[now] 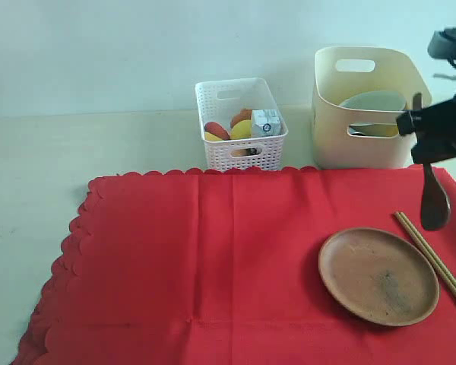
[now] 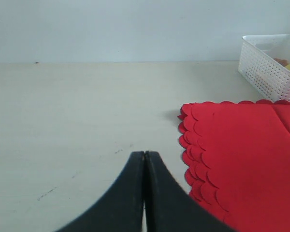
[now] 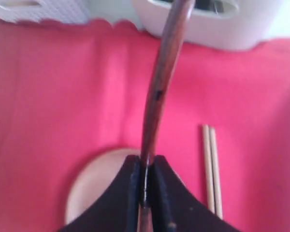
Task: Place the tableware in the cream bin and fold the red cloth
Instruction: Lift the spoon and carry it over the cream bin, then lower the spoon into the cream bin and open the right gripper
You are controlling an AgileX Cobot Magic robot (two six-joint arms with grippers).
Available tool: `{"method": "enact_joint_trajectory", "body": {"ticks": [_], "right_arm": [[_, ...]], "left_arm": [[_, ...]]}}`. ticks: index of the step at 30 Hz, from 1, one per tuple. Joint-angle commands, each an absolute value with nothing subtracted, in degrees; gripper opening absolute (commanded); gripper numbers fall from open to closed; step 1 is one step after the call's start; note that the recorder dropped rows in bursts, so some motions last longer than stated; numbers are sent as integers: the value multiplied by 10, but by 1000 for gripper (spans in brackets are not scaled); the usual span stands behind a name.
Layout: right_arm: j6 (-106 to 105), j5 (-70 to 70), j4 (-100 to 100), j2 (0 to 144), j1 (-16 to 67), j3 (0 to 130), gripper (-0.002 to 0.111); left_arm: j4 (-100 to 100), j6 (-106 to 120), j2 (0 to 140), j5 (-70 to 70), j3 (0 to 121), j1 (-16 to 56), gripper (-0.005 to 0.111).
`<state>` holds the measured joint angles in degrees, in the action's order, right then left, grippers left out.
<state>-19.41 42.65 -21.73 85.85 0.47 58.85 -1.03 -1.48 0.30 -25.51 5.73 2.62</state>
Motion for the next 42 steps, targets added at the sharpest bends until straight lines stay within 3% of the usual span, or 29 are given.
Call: {"method": "enact_joint_trajectory", "body": {"ticks": [1,8,21,32,42], "right_arm": [[-279,392,-320,854,4,632,0],[-326,306,-398,872,4,696,0],[-466,221,-558,1031,4,833,0],[-531,160,-554,1185,4,936,0],[-584,218,-534,1289,4,1028,0]], "left_arm": [[-8,-15,0,-248,56,25,0],[-8,-15,0,-248,56,25,0],[-8,-15,0,-248,56,25,0],[-8,-15,0,-248,56,25,0],[-8,-15,0,-248,56,25,0]]}}
